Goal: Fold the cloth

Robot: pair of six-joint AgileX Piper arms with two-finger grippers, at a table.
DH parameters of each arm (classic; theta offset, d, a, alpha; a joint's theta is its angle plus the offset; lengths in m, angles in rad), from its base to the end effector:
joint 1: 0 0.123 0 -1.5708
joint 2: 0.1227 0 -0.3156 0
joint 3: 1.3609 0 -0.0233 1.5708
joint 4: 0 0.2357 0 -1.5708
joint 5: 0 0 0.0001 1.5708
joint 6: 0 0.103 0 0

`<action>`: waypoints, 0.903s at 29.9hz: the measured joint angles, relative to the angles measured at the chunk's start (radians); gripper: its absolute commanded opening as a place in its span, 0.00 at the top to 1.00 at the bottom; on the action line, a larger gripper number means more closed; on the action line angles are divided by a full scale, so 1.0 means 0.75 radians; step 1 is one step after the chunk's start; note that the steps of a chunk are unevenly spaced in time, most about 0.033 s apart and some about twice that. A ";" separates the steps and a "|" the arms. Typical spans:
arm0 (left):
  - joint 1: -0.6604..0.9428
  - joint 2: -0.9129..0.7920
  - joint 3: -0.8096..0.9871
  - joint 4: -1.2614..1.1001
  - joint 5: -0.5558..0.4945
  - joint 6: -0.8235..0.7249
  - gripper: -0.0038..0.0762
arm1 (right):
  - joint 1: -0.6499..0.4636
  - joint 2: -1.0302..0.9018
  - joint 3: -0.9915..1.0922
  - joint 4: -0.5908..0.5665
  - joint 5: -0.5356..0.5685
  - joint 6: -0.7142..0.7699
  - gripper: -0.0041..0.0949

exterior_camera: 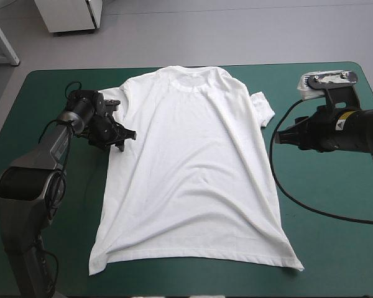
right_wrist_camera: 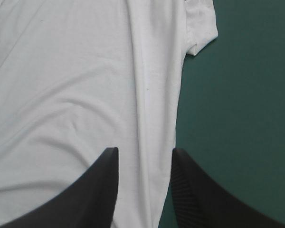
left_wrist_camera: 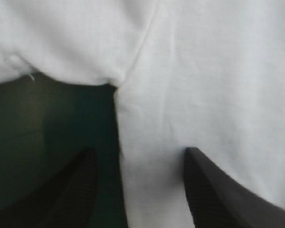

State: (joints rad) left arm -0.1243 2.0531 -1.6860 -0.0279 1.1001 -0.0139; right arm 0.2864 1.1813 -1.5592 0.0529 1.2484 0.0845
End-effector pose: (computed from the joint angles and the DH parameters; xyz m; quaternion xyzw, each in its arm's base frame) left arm 0.4283 -0.0561 0.2387 0.0498 0.9941 -0.0195 0.0941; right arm 0.1807 0.0586 0.4813 -0.0949 0.9183 0.0966 0.3721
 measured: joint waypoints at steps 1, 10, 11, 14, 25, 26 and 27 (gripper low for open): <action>0.000 0.003 -0.004 -0.005 0.002 0.000 0.69 | 0.000 0.002 0.000 0.000 0.000 0.000 0.61; -0.001 0.007 -0.010 -0.032 -0.018 0.000 0.96 | 0.000 0.082 0.000 -0.005 0.000 -0.001 0.61; -0.001 0.007 -0.010 -0.032 -0.018 0.000 0.96 | 0.000 0.107 0.000 -0.013 0.000 -0.001 0.60; -0.001 0.007 -0.010 -0.033 -0.019 0.000 0.96 | 0.000 0.186 0.000 -0.062 0.000 -0.001 0.59; 0.000 0.007 -0.010 -0.048 -0.016 0.000 0.96 | -0.066 0.585 -0.011 0.019 -0.109 -0.006 0.42; 0.000 0.007 -0.010 -0.048 -0.016 0.000 0.96 | -0.068 0.619 -0.023 0.017 -0.119 -0.006 0.42; 0.000 0.007 -0.010 -0.048 -0.016 0.000 0.96 | -0.069 0.645 -0.033 0.016 -0.125 -0.012 0.42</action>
State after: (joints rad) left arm -0.1243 2.0585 -1.6933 -0.0637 1.0879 -0.0139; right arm 0.2344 1.6652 -1.5838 0.0649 1.1545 0.0758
